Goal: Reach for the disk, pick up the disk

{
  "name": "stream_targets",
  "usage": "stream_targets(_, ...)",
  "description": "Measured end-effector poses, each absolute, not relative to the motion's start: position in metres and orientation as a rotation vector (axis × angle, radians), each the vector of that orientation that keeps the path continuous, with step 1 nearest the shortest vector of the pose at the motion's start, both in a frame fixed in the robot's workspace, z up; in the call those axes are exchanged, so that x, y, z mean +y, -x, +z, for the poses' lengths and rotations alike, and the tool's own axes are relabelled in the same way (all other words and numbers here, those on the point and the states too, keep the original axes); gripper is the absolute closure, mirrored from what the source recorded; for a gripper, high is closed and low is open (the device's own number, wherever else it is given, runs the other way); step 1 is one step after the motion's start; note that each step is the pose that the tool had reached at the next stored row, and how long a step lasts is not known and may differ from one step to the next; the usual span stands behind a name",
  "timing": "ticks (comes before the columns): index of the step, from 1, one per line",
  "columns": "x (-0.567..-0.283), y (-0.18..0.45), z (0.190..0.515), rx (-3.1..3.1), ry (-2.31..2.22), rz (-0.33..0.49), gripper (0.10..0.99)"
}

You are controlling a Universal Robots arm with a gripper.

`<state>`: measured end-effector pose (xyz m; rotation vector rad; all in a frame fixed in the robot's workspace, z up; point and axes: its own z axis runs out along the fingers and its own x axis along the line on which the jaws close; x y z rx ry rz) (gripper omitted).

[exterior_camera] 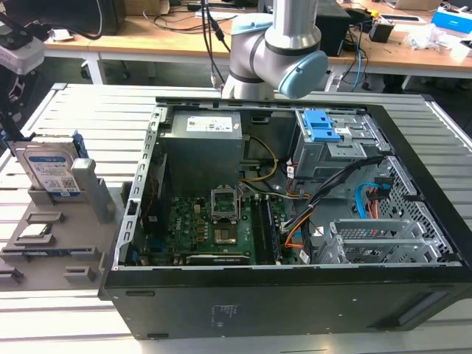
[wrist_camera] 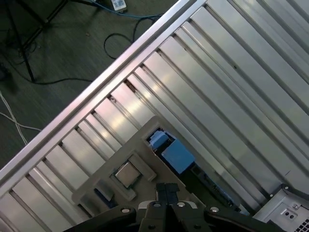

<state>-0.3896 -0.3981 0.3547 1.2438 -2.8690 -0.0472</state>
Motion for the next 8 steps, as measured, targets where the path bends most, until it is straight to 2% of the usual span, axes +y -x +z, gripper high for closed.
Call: stream_targets(8, -0.398, 0.3896, 0.3547, -2.806, -1.377, -0.046, 0.98)
